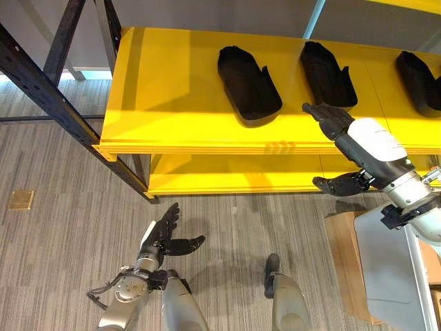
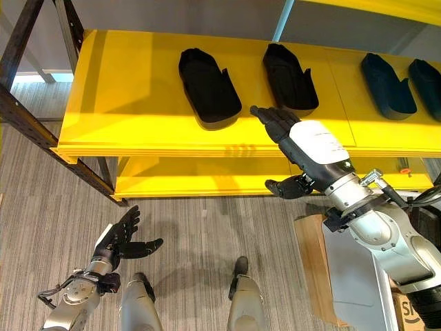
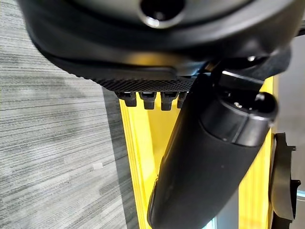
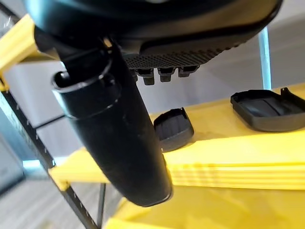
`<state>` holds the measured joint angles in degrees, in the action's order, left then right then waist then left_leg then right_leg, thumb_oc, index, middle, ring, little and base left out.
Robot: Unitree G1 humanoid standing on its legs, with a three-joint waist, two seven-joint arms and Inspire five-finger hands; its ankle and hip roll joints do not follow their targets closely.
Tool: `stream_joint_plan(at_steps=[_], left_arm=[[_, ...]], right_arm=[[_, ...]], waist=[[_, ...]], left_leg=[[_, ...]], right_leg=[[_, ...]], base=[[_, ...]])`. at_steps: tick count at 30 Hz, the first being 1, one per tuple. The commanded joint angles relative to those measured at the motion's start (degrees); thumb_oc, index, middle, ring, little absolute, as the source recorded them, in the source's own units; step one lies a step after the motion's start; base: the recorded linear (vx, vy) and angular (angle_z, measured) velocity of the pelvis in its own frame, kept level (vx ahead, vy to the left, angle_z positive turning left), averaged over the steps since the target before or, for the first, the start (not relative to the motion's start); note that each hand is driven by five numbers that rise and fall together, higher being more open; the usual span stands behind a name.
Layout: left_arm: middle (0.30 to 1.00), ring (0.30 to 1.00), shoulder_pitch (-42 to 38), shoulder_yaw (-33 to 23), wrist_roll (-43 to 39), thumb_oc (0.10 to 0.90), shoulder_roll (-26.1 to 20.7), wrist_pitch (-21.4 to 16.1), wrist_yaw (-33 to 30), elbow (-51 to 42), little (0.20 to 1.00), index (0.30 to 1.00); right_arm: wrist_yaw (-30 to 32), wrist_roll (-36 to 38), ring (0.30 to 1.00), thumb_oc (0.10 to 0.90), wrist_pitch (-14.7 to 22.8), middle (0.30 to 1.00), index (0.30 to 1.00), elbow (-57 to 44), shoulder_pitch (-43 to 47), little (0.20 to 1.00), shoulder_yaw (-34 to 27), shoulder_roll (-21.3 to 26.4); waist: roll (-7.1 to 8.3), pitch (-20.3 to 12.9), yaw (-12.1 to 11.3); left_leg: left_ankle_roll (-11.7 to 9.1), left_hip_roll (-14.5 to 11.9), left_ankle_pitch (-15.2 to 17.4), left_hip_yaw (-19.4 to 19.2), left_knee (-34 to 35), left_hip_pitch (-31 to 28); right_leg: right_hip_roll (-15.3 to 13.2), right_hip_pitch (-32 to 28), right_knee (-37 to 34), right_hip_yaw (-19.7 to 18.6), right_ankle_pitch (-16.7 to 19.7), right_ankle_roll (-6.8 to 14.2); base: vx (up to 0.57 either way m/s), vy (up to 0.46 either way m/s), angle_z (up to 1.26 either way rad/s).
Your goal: Move parts from the plastic box to the shelf.
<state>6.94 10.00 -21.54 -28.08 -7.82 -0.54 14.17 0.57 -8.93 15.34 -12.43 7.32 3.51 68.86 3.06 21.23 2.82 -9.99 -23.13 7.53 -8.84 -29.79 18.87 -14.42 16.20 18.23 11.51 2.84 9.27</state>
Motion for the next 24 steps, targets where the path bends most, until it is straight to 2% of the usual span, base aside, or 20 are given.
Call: stream_joint_plan(at_steps=[1, 7, 18, 24], left_arm=[[1.0, 1.0, -0.4, 1.4, 1.9, 0.9, -1.7, -4.5, 1.3, -2.6, 1.0, 1.0], [1.0, 1.0, -0.9, 2.1, 1.4, 0.9, -2.1, -4.6, 2.1, -3.0, 1.0, 1.0], [1.0, 1.0, -0.7, 1.9, 0.5, 0.9, -2.3, -4.5, 2.3, -3.1, 1.0, 1.0], [1.0, 1.0, -0.7, 1.4, 0.2, 0.9, -2.5, -4.6, 2.1, -3.3, 1.0, 1.0]], right_arm=[[1.7, 1.5, 1.0, 0.9, 2.3, 1.0, 1.0, 0.5, 6.2, 1.0, -0.8, 0.8], [0.6, 0.7, 1.0, 0.9, 0.7, 1.0, 1.0, 6.7, 13.6, 1.0, 5.5, 2.8], [1.9, 0.8, 1.0, 0.9, -0.3, 1.0, 1.0, 10.7, 22.5, 1.0, 9.6, 1.8], [2.2, -1.3, 1.0, 0.9, -0.9, 1.0, 1.0, 12.6, 28.5, 1.0, 13.9, 2.1]], waist=[[1.74, -5.4, -1.2], [0.9, -4.9, -2.2], [0.09, -4.5, -2.7], [-0.34, -4.2, -3.3]], left_leg=[[-2.1, -2.2, -11.0, 2.3, 6.7, 0.4], [-2.1, -2.2, -11.7, 2.1, 7.3, -0.5], [-1.9, -2.2, -11.7, 2.2, 7.0, -0.1], [-1.8, -1.9, -11.5, 2.4, 6.6, 0.6]], right_leg=[[0.2, -4.6, 5.9, -0.6, -7.5, 0.2], [0.1, -5.2, 6.9, -0.3, -7.9, -0.1], [-0.2, -4.6, 8.0, -0.2, -7.8, -0.2], [-0.4, -4.2, 8.6, -0.3, -7.8, -0.2]], base=[[0.0, 0.0, 0.0], [0.0, -0.004, -0.01], [0.0, 0.0, 0.0], [0.0, 0.0, 0.01]])
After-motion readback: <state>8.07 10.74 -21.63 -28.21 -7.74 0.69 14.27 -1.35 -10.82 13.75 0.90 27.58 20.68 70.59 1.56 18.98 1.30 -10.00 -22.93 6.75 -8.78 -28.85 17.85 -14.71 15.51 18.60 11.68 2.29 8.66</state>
